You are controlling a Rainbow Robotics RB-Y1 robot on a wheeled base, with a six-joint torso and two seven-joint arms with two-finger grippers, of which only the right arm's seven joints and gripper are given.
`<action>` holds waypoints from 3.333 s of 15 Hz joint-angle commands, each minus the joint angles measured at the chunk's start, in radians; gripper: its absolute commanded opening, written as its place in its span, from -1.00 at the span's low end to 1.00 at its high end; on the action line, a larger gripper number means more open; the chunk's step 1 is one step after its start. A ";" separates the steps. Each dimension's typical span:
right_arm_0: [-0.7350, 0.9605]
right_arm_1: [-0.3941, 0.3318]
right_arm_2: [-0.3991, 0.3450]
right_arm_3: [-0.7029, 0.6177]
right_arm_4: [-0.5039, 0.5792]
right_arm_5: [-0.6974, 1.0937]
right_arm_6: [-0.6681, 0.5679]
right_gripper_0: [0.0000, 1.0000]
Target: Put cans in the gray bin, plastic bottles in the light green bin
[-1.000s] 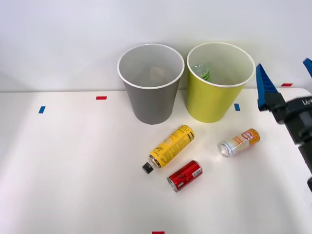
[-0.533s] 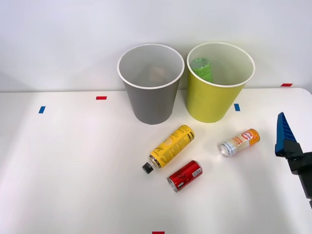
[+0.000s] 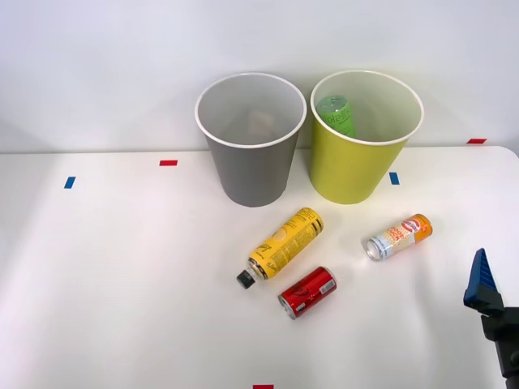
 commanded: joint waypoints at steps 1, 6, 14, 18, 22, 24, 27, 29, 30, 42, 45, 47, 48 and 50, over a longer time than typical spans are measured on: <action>-0.015 0.015 -0.016 0.028 0.003 -0.005 0.000 1.00; 0.036 0.066 -0.013 0.028 0.178 -0.051 -0.096 1.00; 0.130 -0.024 0.051 0.167 0.415 -0.324 -0.179 1.00; 0.196 -0.120 0.165 0.173 0.378 -0.347 0.033 1.00; 0.240 -0.143 0.277 0.173 0.293 -0.350 0.168 1.00; 0.263 -0.140 0.313 0.173 0.263 -0.349 0.195 1.00; 0.298 -0.124 0.336 0.173 0.267 -0.347 0.200 1.00; 0.312 -0.113 0.344 0.173 0.270 -0.340 0.204 1.00; 0.315 -0.111 0.347 0.173 0.270 -0.340 0.203 1.00; 0.315 -0.111 0.347 0.173 0.270 -0.340 0.203 1.00; 0.315 -0.111 0.347 0.173 0.270 -0.340 0.203 1.00; 0.315 -0.111 0.347 0.173 0.270 -0.340 0.203 1.00; 0.315 -0.111 0.347 0.173 0.270 -0.340 0.203 1.00; 0.315 -0.111 0.347 0.173 0.270 -0.340 0.203 1.00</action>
